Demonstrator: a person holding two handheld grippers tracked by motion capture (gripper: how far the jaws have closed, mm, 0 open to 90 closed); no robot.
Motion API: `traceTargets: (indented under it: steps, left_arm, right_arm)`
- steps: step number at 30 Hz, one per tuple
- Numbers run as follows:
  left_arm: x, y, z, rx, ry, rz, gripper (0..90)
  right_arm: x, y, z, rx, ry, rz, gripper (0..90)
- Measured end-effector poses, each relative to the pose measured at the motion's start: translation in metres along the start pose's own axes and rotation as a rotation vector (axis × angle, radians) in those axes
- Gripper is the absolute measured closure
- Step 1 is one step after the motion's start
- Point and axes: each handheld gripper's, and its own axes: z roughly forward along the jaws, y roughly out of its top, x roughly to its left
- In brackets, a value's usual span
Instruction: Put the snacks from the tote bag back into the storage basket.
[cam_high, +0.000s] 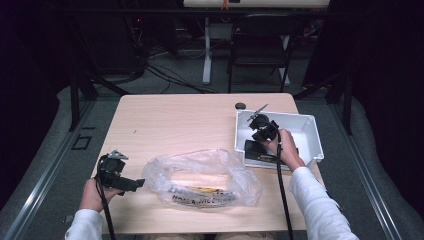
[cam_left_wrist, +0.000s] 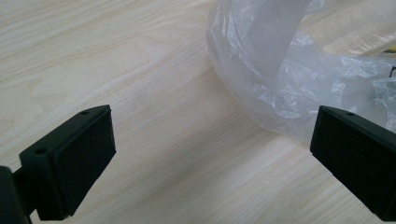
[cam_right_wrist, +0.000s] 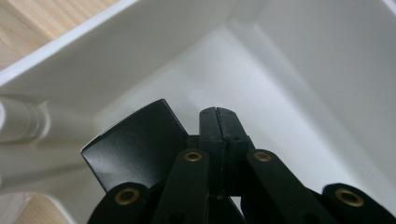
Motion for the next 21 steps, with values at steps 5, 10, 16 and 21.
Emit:
traceTargets:
  steps: [5,10,16,21]
  left_arm:
    - [-0.0007,0.0002,0.0003,0.0,-0.002,-0.001,0.0]
    - [-0.0006,0.0,0.0002,0.0,-0.003,-0.001,0.0]
    - [-0.0008,0.0001,0.0004,0.001,-0.003,0.0,0.0]
    - [-0.0008,0.0002,0.0004,0.003,-0.004,-0.001,0.0]
  right_arm:
    - [0.0022,-0.0006,0.0005,-0.021,0.016,0.02,90.0]
    - [0.0034,-0.0005,0.0,-0.011,0.02,0.008,90.0]
    - [0.0049,-0.0022,-0.002,-0.016,0.022,0.011,90.0]
    - [0.0054,-0.0038,-0.0033,-0.013,0.026,0.003,89.8]
